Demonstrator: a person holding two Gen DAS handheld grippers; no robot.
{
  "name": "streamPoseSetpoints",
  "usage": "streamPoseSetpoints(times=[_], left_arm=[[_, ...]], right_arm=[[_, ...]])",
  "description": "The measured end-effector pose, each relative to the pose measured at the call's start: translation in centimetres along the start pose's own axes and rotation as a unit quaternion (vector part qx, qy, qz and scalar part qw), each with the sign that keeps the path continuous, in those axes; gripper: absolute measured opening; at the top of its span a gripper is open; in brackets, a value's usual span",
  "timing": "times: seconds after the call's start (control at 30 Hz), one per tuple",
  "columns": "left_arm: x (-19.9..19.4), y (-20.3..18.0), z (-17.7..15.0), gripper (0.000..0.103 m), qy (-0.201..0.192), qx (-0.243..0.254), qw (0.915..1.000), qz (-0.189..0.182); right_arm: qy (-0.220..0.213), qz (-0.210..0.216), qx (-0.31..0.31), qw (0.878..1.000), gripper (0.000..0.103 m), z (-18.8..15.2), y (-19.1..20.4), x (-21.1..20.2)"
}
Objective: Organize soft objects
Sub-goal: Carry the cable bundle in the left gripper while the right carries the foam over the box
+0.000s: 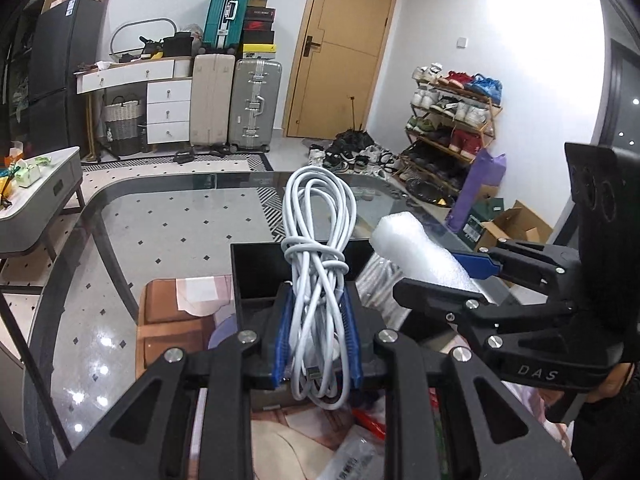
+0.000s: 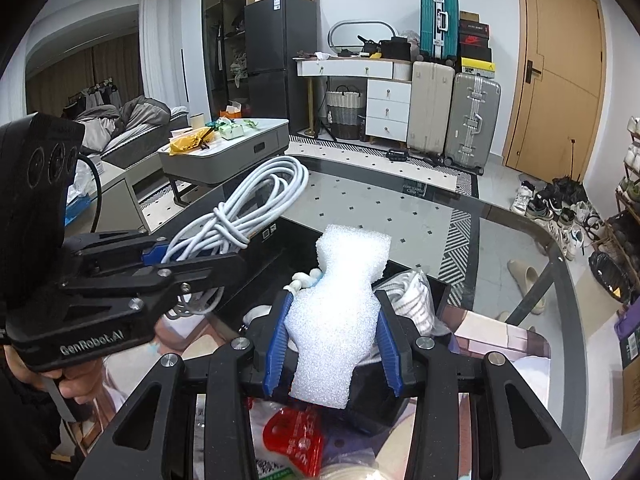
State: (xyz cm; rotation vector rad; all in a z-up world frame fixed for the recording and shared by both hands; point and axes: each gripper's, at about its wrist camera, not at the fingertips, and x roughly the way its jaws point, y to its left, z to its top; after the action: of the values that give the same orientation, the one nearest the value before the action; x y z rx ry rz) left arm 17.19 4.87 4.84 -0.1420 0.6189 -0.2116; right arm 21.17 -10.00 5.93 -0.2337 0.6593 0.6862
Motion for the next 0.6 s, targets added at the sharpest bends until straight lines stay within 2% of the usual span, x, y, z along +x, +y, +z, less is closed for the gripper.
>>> streamPoseSetpoints(times=[0.5,0.6], left_arm=[[3.6,-0.2,-0.2,0.022,0.034,0.025,0.9988,0.027],[3.8,-0.1,-0.5,0.023,0.044,0.030,0.9981,0.032]], right_arm=[[0.037,-0.010,-0.011,0.999,0.040,0.7,-0.3,5.3],[0.032,-0.013,-0.017,0.999,0.045,0.6,-0.3,5.2]])
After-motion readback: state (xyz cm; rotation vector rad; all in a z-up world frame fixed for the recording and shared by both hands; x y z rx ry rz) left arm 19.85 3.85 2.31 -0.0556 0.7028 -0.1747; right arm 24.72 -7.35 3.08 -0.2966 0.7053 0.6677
